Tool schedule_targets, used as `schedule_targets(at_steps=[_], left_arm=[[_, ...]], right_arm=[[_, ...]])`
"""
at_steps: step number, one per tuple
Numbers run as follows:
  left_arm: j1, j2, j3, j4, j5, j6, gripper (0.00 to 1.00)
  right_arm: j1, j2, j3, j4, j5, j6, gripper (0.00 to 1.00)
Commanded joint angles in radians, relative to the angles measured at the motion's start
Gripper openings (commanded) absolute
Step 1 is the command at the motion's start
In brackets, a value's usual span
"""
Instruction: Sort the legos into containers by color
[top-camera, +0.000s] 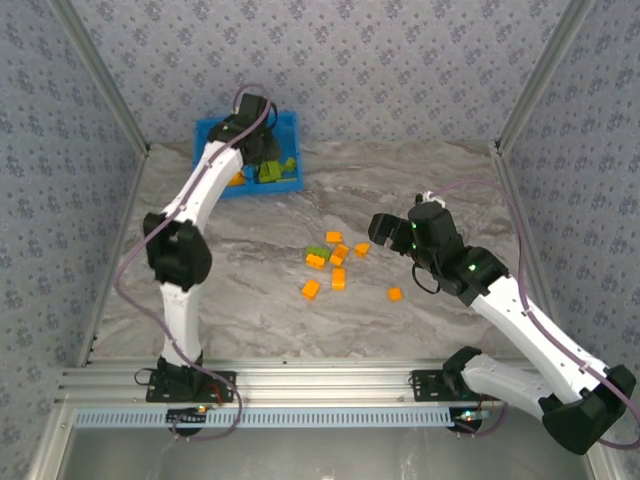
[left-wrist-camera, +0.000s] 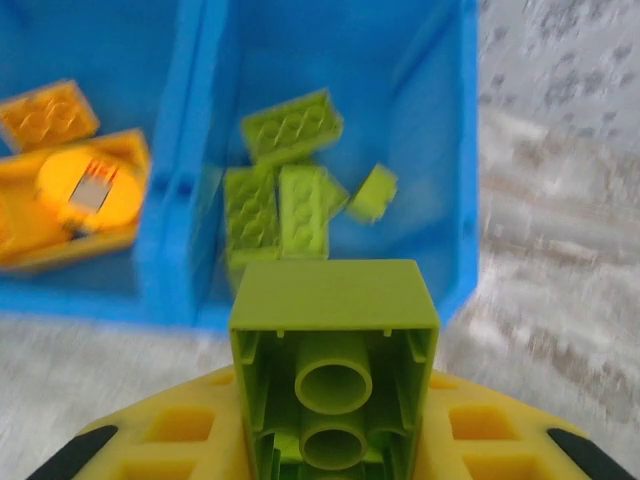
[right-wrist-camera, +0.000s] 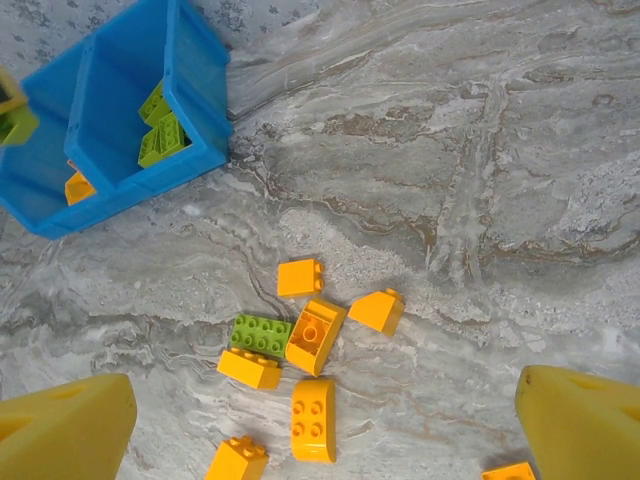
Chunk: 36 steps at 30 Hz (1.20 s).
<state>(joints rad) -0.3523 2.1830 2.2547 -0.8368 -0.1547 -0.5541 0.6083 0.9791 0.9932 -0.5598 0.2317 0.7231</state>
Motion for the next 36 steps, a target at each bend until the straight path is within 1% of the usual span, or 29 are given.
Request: schedule_targets(at_steps=[1, 3, 4, 6, 9, 11, 14, 15, 18, 20, 22, 24, 27, 32, 34, 36], left_arm=[[0.031, 0.178, 0.282, -0.129, 0.041, 0.040, 0.26], [0.044, 0.278, 0.416, -0.116, 0.067, 0.038, 0.26], [0.053, 0.317, 0.449, -0.087, 0.079, 0.029, 0.27], [0.070, 0.354, 0.449, 0.002, 0.114, 0.003, 0.29], [0.091, 0.396, 0.421, 0.149, 0.196, -0.054, 0.34], [0.091, 0.424, 0.427, 0.236, 0.230, -0.052, 0.34], [0.084, 0.459, 0.451, 0.290, 0.225, -0.035, 0.35], [0.084, 0.469, 0.454, 0.299, 0.211, -0.035, 0.37], [0.084, 0.496, 0.458, 0.329, 0.192, -0.043, 0.45], [0.084, 0.508, 0.465, 0.350, 0.197, -0.044, 0.52], [0.080, 0.508, 0.475, 0.371, 0.210, -0.039, 0.56], [0.073, 0.496, 0.482, 0.385, 0.212, -0.027, 0.60], [0.064, 0.453, 0.493, 0.388, 0.215, -0.022, 0.63], [0.048, 0.298, 0.487, 0.296, 0.229, -0.025, 0.66], [0.033, 0.198, 0.443, 0.244, 0.237, 0.002, 0.66], [0.013, 0.082, 0.346, 0.219, 0.241, 0.043, 0.66]], right_arm=[[-0.004, -0.032, 0.005, -0.036, 0.030, 0.026, 1.00], [-0.004, -0.043, 0.007, -0.037, 0.039, 0.028, 1.00], [-0.004, -0.050, 0.007, -0.066, 0.045, 0.028, 1.00], [-0.004, -0.060, 0.007, -0.073, 0.052, 0.028, 1.00], [-0.004, -0.066, 0.003, -0.074, 0.060, 0.028, 1.00], [-0.005, -0.063, -0.001, -0.067, 0.060, 0.028, 1.00], [-0.005, -0.052, 0.000, -0.061, 0.055, 0.030, 1.00], [-0.005, -0.047, 0.003, -0.060, 0.055, 0.031, 1.00], [-0.006, -0.038, 0.005, -0.056, 0.053, 0.031, 1.00], [-0.006, -0.036, 0.005, -0.059, 0.052, 0.030, 1.00], [-0.005, -0.033, 0.004, -0.061, 0.053, 0.031, 1.00], [-0.006, -0.033, 0.001, -0.063, 0.053, 0.032, 1.00], [-0.007, -0.027, -0.002, -0.061, 0.055, 0.031, 1.00], [-0.007, -0.008, -0.001, -0.063, 0.036, -0.002, 1.00], [-0.005, 0.013, -0.001, -0.046, -0.026, -0.069, 1.00], [0.000, 0.044, 0.003, -0.001, -0.110, -0.153, 1.00]])
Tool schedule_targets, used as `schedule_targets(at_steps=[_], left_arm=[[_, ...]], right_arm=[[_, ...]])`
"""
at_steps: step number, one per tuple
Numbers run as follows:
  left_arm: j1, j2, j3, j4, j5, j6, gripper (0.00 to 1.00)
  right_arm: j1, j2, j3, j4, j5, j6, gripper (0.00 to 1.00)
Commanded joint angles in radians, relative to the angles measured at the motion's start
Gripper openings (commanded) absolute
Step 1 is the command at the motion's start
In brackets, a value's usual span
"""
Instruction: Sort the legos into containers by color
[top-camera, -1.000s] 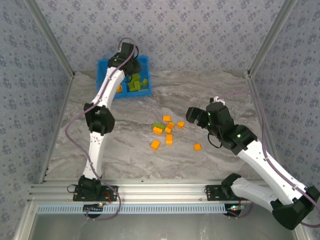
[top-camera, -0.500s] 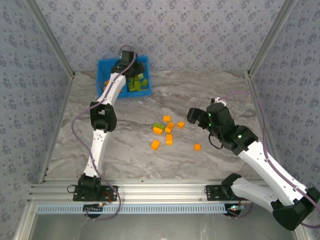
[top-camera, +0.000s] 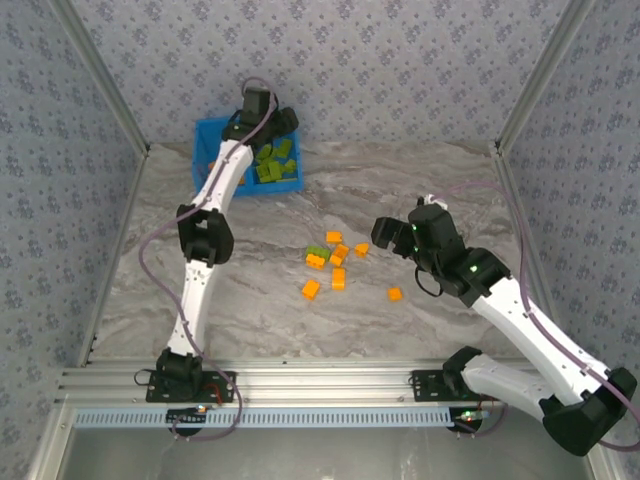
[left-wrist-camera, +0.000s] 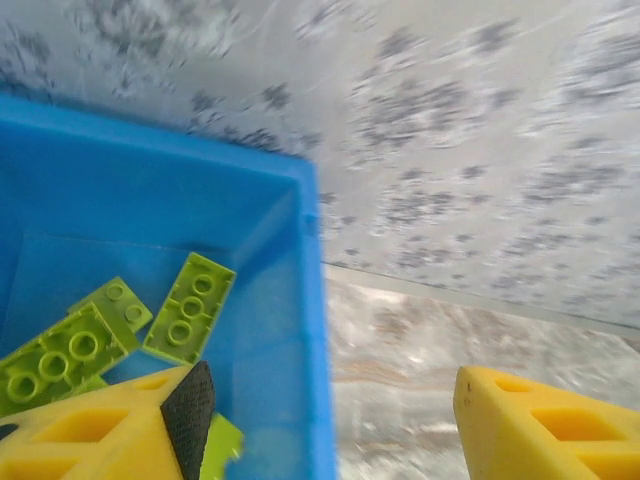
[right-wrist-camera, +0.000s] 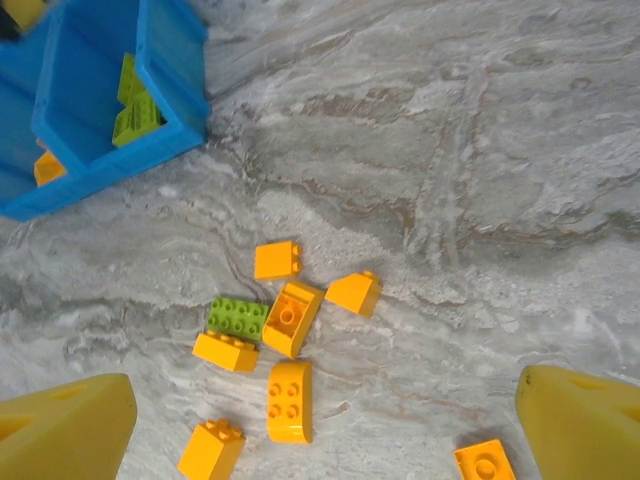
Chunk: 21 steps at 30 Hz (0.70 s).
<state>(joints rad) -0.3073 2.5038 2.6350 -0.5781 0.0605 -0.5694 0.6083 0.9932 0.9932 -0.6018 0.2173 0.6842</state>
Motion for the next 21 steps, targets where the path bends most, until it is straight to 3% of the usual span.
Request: schedule_targets(at_steps=[1, 7, 10, 17, 21], left_arm=[[-0.044, -0.310, -0.111, -0.042, 0.027, 0.081, 0.67], [-0.104, -0.803, -0.776, 0.135, 0.080, 0.197, 0.68], [-0.107, -1.011, -1.026, 0.149, 0.040, 0.209, 0.70], [-0.106, -1.400, -1.439, 0.015, -0.109, 0.232, 0.81], [-0.105, -1.535, -1.570, -0.070, -0.146, 0.219, 0.91]], right_arm=[[0.010, 0.060, 0.016, 0.043, -0.129, -0.152, 1.00], [0.124, 0.293, 0.128, 0.014, -0.208, -0.377, 1.00], [0.166, 0.451, 0.208, 0.006, -0.240, -0.490, 0.97], [0.192, 0.768, 0.398, -0.044, -0.233, -0.619, 0.75], [0.206, 0.885, 0.459, -0.050, -0.227, -0.647, 0.70]])
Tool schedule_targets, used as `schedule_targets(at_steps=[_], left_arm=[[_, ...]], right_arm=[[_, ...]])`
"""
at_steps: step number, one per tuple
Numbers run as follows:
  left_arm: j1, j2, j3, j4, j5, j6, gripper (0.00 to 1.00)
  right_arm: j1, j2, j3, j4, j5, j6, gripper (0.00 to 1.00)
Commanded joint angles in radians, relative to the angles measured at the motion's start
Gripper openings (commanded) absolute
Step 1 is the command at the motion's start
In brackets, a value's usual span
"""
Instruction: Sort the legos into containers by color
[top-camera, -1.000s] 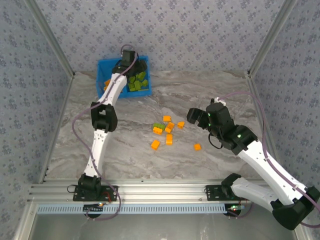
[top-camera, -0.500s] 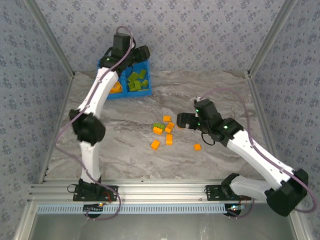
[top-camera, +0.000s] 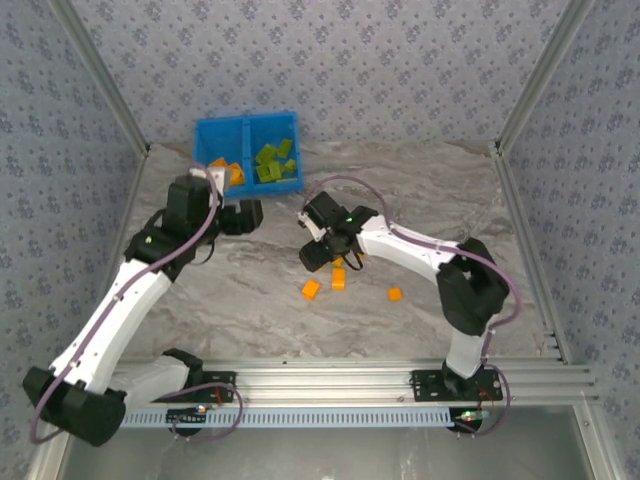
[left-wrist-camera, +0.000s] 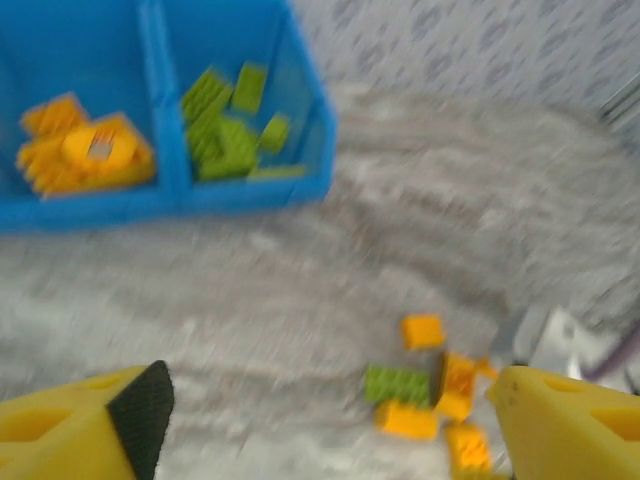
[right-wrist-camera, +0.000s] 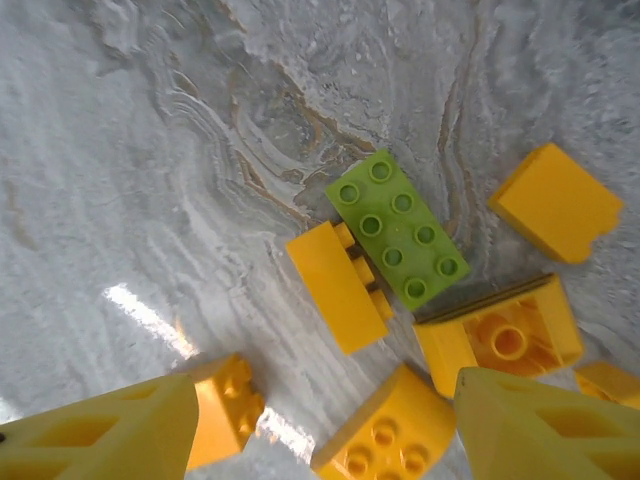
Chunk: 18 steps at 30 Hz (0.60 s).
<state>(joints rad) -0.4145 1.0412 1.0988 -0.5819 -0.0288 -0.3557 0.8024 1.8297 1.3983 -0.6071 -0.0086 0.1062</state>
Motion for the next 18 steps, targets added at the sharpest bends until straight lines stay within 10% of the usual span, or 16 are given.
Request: schedule_targets(at_steps=[1, 18], left_arm=[[0.003, -0.097, -0.058, -0.078, -0.065, -0.006, 0.93], [0.005, -0.155, -0.143, -0.066, -0.079, -0.061, 0.97]], right_arm=[[0.016, 0.070, 0.062, -0.045, 0.007, -0.076, 0.70], [0.081, 0.251, 0.135, -0.079, 0.149, -0.119, 0.35]])
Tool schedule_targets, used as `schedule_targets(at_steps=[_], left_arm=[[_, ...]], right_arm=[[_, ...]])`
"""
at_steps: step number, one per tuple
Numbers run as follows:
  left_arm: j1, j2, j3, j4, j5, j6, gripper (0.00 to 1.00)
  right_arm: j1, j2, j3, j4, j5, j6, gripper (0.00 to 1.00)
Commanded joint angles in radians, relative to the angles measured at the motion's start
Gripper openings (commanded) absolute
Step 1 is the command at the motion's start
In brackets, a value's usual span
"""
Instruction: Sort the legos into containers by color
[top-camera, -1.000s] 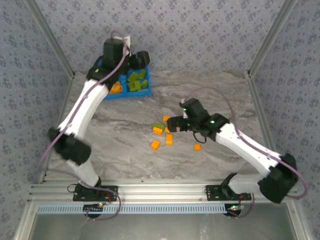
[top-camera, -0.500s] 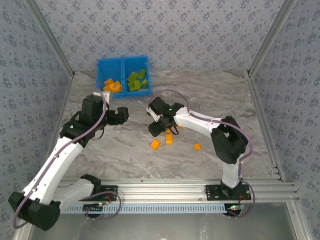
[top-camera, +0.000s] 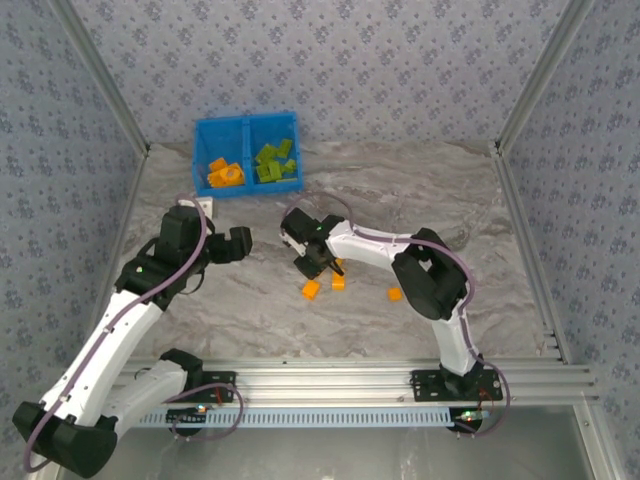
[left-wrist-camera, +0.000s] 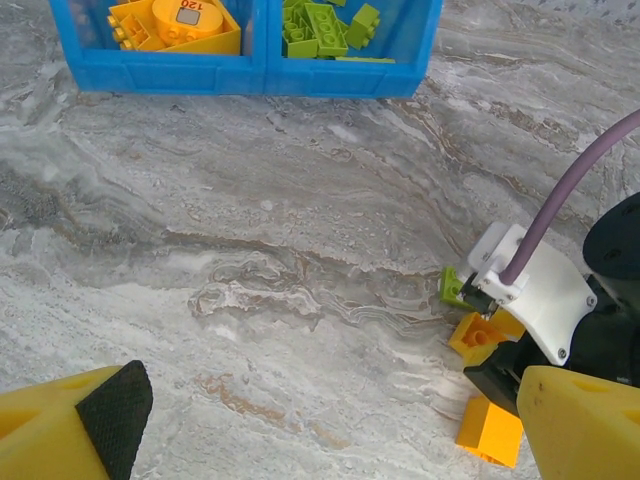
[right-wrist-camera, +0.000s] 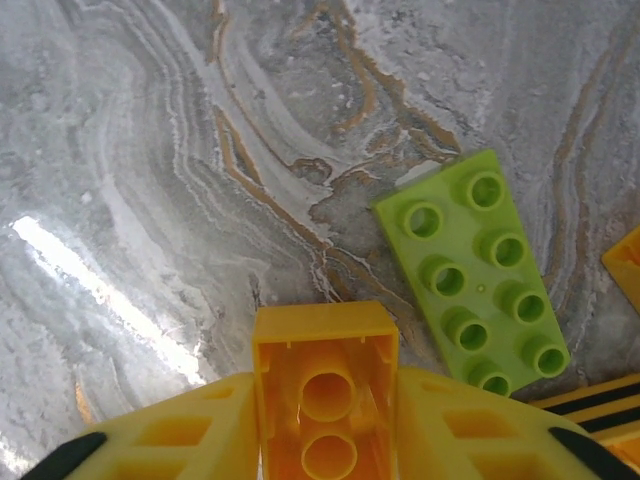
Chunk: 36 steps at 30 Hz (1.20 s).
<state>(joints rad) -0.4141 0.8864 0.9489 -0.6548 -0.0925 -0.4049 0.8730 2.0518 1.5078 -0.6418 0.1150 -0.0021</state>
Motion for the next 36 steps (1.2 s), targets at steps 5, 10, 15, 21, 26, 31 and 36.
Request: schedule_targets(at_steps=[5, 10, 15, 21, 26, 31, 36], left_arm=[[0.005, -0.006, 0.009, -0.005, -0.019, -0.014, 0.97], [0.005, -0.028, -0.003, -0.017, -0.022, -0.030, 0.97], [0.005, -0.074, -0.028, -0.052, -0.065, -0.080, 0.97], [0.008, -0.109, -0.109, -0.053, -0.093, -0.270, 0.97], [0.010, -0.068, -0.133, -0.077, -0.097, -0.376, 0.97], [0.019, 0.051, -0.124, -0.067, -0.093, -0.429, 0.98], [0.027, 0.295, -0.058, -0.004, -0.073, -0.456, 0.97]], right_arm=[[0.024, 0.048, 0.068, -0.072, 0.021, -0.001, 0.36], [0.046, 0.096, 0.124, -0.065, -0.015, 0.022, 0.33], [0.056, 0.174, 0.279, -0.031, -0.034, 0.111, 0.33], [0.056, 0.342, 0.627, -0.075, -0.112, 0.271, 0.45], [0.045, 0.314, 0.753, -0.144, -0.096, 0.308, 0.65], [0.000, 0.120, 0.610, -0.148, -0.071, 0.329, 0.65], [-0.046, -0.166, 0.275, -0.069, -0.012, 0.365, 0.71]])
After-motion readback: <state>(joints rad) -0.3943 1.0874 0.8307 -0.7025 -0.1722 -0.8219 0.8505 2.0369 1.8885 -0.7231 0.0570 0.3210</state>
